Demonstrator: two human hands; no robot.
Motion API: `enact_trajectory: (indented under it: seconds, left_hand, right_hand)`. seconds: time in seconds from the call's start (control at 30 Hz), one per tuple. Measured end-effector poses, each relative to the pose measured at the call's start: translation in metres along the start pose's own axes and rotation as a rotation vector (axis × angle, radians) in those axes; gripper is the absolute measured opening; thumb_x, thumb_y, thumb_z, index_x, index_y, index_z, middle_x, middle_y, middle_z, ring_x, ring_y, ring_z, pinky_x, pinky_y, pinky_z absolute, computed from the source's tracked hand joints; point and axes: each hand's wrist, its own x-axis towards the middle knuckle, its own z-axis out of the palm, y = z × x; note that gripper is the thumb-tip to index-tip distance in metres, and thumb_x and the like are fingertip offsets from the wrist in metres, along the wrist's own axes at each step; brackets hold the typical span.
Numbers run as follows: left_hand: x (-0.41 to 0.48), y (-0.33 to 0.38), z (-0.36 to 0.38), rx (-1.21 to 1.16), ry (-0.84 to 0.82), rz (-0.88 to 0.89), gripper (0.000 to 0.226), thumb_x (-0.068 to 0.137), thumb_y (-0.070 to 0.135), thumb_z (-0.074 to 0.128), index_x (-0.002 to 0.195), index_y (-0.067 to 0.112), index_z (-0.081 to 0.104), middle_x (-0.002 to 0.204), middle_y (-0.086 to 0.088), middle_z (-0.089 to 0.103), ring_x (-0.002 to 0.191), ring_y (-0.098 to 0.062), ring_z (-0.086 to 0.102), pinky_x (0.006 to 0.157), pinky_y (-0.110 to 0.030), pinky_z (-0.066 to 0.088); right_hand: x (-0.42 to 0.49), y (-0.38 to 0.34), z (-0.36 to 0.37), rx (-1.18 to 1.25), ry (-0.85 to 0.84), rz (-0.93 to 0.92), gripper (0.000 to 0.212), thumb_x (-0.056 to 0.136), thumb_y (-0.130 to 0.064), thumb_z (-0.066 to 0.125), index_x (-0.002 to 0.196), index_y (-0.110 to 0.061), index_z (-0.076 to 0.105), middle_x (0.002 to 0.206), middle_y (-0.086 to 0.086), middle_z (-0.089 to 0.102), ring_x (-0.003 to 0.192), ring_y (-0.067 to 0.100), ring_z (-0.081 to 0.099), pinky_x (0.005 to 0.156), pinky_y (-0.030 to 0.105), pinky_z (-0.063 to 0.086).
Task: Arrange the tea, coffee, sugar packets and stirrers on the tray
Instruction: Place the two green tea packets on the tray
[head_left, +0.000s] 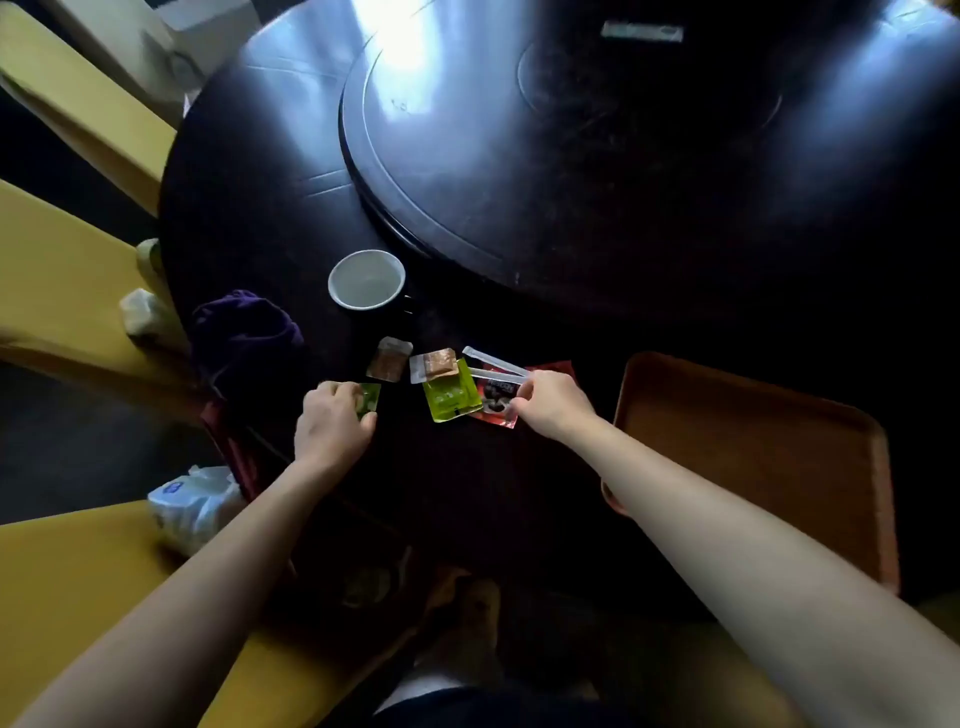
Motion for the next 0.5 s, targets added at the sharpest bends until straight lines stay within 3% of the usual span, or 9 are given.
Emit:
enact_trajectory:
  seconds: [0.1, 0.3, 0.5]
  left_hand:
    - [0.013, -0.011, 0.001, 0.058, 0.008, -0.059, 0.058, 0.087, 0.028, 0.067, 0.137, 0.005, 0.048, 0.143, -0.018, 0.044, 0.13, -0.036, 0.042, 0.104, -0.046, 0.041]
    - [0.023, -0.023, 0.014, 0.02, -0.008, -0.056, 0.07, 0.083, 0.027, 0.072, 0.142, 0.004, 0.041, 0.141, -0.019, 0.044, 0.128, -0.036, 0.04, 0.106, -0.046, 0.039]
    - [0.04, -0.026, 0.007, -0.139, -0.049, -0.213, 0.093, 0.074, 0.029, 0.082, 0.148, 0.01, 0.03, 0.136, -0.023, 0.04, 0.129, -0.038, 0.036, 0.111, -0.048, 0.031]
  right_hand:
    - [0.014, -0.019, 0.015, 0.058, 0.088, 0.038, 0.025, 0.083, -0.027, 0.059, 0.098, -0.006, 0.06, 0.104, 0.013, 0.065, 0.099, 0.03, 0.059, 0.075, 0.036, 0.046]
    - [0.034, -0.049, 0.059, 0.016, 0.194, 0.076, 0.058, 0.078, -0.041, 0.065, 0.118, -0.005, 0.045, 0.123, 0.013, 0.051, 0.117, 0.028, 0.044, 0.096, 0.04, 0.04]
    - [0.043, -0.063, 0.078, 0.012, 0.241, 0.142, 0.054, 0.077, -0.026, 0.069, 0.117, -0.009, 0.038, 0.124, 0.016, 0.047, 0.117, 0.03, 0.042, 0.096, 0.039, 0.04]
